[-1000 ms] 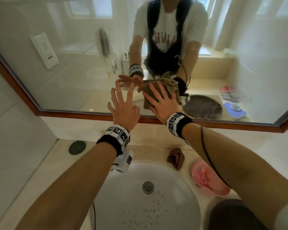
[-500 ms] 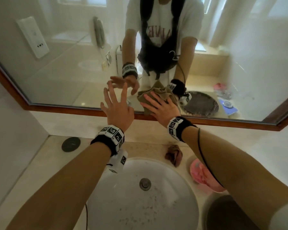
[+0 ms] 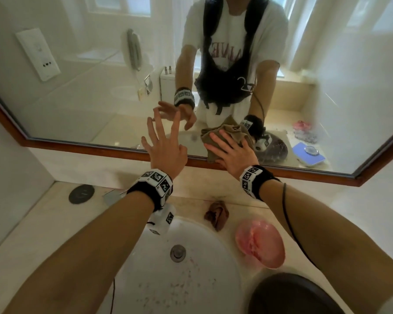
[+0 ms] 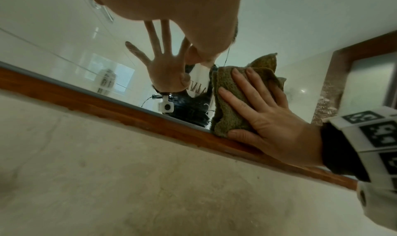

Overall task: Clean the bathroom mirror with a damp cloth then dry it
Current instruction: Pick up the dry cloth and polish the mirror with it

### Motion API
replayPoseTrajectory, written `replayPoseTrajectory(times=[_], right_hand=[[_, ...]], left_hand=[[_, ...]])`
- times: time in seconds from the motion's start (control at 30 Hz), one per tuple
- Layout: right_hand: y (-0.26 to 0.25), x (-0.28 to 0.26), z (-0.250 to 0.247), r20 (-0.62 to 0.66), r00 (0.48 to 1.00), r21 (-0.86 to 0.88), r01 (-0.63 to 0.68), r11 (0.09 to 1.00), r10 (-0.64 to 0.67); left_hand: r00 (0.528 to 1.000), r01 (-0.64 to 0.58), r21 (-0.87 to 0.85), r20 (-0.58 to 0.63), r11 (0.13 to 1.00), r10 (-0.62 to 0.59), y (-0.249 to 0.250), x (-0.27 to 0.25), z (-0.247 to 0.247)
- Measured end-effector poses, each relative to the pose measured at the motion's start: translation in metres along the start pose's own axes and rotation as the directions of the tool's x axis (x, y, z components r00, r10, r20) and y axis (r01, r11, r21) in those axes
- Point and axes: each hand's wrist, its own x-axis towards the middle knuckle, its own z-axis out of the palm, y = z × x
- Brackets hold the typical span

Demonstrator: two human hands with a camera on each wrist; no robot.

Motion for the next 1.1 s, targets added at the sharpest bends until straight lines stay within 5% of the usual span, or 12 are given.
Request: replayPoseTrajectory(times=[0.5,0.67,1.1], right_hand=[[0.101,-0.116,0.005,0.030,0.986,-0.042,-0.165,0.985,0.166],[0.080,-0.100,0.001,0.010,0.974,0.011,-0.225,0.974,0.225],[0.024,0.007,-0.030,-0.020,0.997,0.035,-0.071,0.997,0.072]], left_hand=[[0.992,-0.123,0.064,0.000,0.990,0.123,0.105,-0.020,0.026],[0.992,-0.128,0.065,0.014,0.990,0.127,0.099,-0.014,0.019],[0.986,-0.108,0.008,-0.128,0.994,0.109,0.070,0.013,0.003]])
